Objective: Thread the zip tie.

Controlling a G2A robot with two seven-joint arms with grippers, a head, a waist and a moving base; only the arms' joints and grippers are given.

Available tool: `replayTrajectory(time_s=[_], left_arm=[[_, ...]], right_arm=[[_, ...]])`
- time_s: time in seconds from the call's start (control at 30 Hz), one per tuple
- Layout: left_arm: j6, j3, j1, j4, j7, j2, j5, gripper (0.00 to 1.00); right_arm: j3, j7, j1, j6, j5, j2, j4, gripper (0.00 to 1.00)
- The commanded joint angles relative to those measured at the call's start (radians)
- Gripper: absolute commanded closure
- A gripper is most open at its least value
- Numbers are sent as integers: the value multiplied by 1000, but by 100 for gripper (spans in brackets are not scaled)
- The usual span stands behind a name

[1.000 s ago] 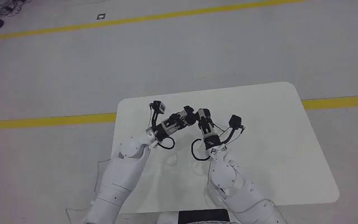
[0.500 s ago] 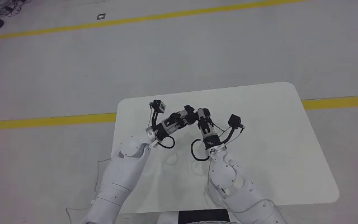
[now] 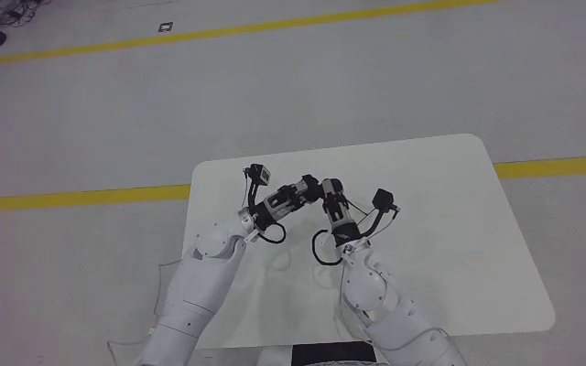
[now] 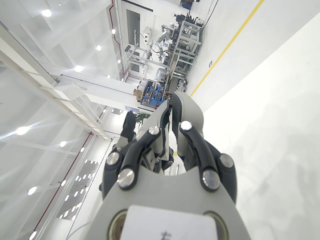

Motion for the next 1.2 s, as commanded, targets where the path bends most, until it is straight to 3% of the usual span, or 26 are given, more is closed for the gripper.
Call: replayTrajectory(time_s=[0.0,0.33,0.5,0.83,1.17], left_arm=[[0,-2,1,3,-2,1,-1,98],[0,-8,4,3,-4,2,-2,91],[0,-11,7,-1,-4,4,0,83],[0,-11,15,-10,-2,5,2,89],[0,-4,18,-14,0,8,7,85]], right_arm=[[0,0,0,1,-4,-1,0,100],[1,-7,-2,-10,-7,-6,0,100],[2,-10,-4,-15,-10,-8,-2,100],[4,-12,-16,-26,-35,-10,-10,100],[7,-8,-25,-27,-49,-12,-17,100]])
